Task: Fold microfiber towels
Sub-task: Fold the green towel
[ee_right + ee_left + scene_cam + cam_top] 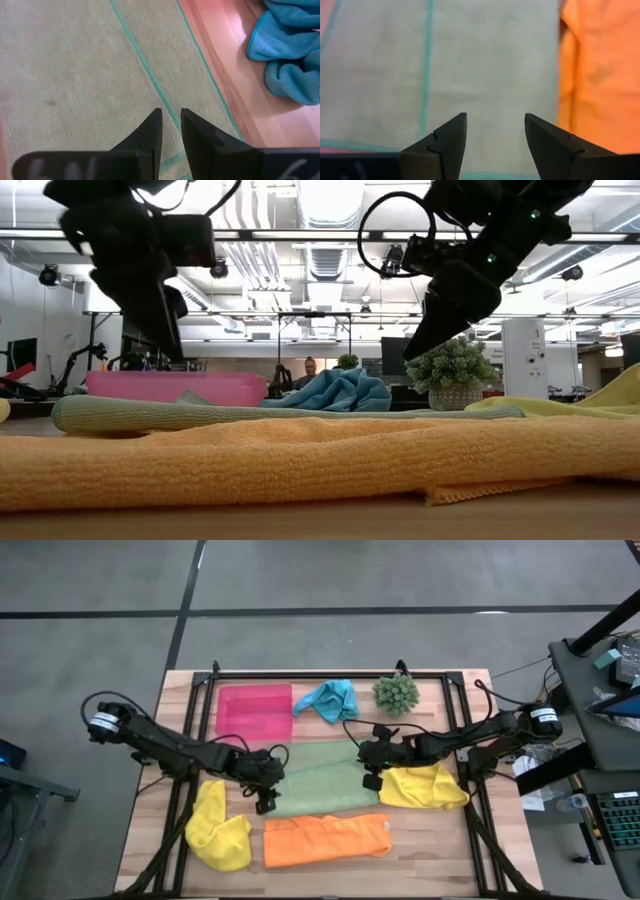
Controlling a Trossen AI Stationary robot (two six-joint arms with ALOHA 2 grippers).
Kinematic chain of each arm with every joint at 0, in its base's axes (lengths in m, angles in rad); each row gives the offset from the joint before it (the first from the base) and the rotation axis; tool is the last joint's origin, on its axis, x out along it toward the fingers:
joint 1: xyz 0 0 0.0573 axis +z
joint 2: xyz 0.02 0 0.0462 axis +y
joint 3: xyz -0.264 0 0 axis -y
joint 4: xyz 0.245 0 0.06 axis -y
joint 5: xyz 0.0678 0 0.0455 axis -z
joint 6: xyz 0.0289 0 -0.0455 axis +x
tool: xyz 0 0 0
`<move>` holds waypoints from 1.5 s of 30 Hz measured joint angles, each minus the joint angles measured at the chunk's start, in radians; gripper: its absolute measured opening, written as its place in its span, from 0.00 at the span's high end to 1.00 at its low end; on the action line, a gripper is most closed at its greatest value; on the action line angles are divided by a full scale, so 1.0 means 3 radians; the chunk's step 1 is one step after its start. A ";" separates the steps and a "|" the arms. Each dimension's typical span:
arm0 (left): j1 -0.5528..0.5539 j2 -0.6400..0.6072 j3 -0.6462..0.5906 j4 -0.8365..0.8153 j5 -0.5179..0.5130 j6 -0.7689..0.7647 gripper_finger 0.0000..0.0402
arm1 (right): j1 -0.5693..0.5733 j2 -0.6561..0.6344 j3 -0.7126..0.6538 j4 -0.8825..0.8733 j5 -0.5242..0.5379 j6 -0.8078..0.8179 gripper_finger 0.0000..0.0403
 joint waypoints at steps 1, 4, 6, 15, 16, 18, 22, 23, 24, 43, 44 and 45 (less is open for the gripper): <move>-0.0013 0.0000 0.0000 0.0000 0.0003 -0.0003 0.54 | 0.0000 0.0000 -0.0005 0.0001 0.0000 0.0007 0.84; -0.0013 0.0000 0.0000 0.0000 -0.0001 -0.0010 0.54 | 0.0000 0.0000 -0.0028 0.0002 0.0000 0.0026 0.84; -0.0013 0.0000 -0.0001 0.0000 -0.0005 -0.0011 0.54 | 0.0000 0.0000 -0.0042 0.0015 0.0000 0.0037 0.84; -0.0014 0.0000 -0.0008 -0.0002 0.0003 -0.0024 0.54 | 0.0000 0.0000 -0.0133 0.0049 -0.0042 0.0229 0.84; -0.0014 0.0000 -0.0016 -0.0004 0.0044 -0.0022 0.54 | 0.0000 0.0000 -0.0149 0.0088 -0.0079 0.0246 0.84; -0.0034 0.0000 -0.0049 -0.0045 0.0156 0.0015 0.54 | 0.0021 0.0000 -0.0187 0.0239 -0.0183 0.0259 0.84; -0.0125 0.0000 -0.0173 -0.0162 0.0224 0.0062 0.54 | 0.0128 0.0000 -0.0291 0.0611 -0.0426 0.0255 0.82; -0.0141 0.0000 -0.0210 -0.0189 0.0228 0.0059 0.54 | 0.0160 0.0000 -0.0316 0.0689 -0.0427 0.0253 0.81; -0.0158 0.0000 -0.0241 -0.0202 0.0227 0.0059 0.54 | 0.0184 0.0000 -0.0339 0.0761 -0.0428 0.0253 0.79; -0.0188 0.0000 -0.0680 0.0071 -0.0572 0.0065 0.54 | 0.0052 0.0443 -0.0476 0.0879 0.0046 -0.0020 0.62; -0.0188 0.0001 -0.0733 0.0154 -0.0571 0.0065 0.54 | 0.0012 0.0468 -0.0478 0.0878 0.0043 0.0005 0.63; -0.0188 0.0002 -0.0775 0.0223 -0.0571 0.0064 0.54 | -0.0023 0.0489 -0.0478 0.0881 0.0044 0.0025 0.63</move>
